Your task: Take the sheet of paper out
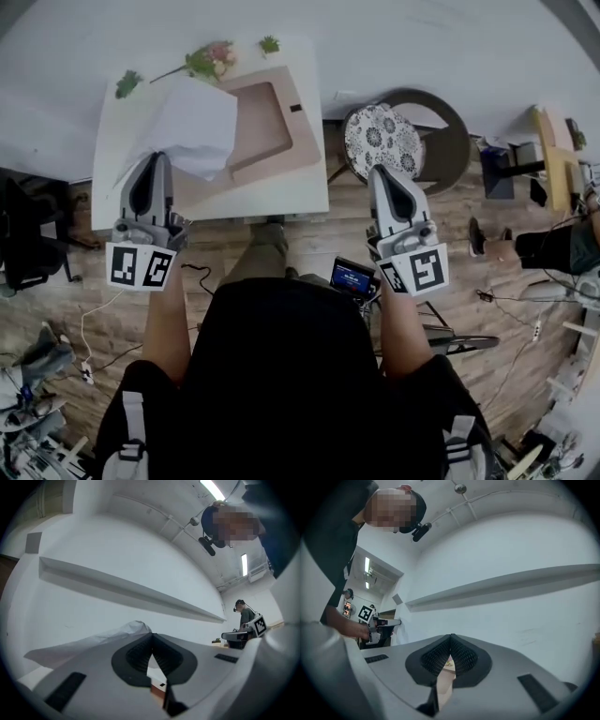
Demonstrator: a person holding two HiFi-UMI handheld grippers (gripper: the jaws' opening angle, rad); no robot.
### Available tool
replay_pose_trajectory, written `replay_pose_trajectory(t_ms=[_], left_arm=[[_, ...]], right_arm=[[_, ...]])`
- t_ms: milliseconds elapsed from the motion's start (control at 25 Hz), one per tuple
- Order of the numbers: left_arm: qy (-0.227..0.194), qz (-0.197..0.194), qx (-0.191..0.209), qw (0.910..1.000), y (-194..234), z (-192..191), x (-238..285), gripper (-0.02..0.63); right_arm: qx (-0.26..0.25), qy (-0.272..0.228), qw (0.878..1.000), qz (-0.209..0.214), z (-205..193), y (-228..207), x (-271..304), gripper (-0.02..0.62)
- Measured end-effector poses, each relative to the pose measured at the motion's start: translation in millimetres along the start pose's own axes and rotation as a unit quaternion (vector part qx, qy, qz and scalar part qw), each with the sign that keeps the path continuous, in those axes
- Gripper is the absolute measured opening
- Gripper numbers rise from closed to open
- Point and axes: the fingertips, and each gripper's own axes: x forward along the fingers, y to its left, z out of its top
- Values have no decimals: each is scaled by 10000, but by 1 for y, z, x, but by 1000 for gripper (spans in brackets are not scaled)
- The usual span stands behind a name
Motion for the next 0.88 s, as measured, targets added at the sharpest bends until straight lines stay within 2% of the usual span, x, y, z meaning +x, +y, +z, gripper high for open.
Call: replay_pose_trajectory(t_ms=[160,320,680,880], left_arm=[[129,-50,-72,9999,-37,-4,-38,2],[213,35,-155,9996,-55,-3,-72,2],[424,196,-443,9979,-65,-23,-153,3],[452,247,-552,9971,-63,-31,-184,3]], right_arm=[[234,-3,9997,-92,-5,16,-48,12],[429,54,9990,-102,-8,32,-76,11],[726,238,9971,8,-29,89,-101,11],[704,390,9967,90,-38,116,-110,11]])
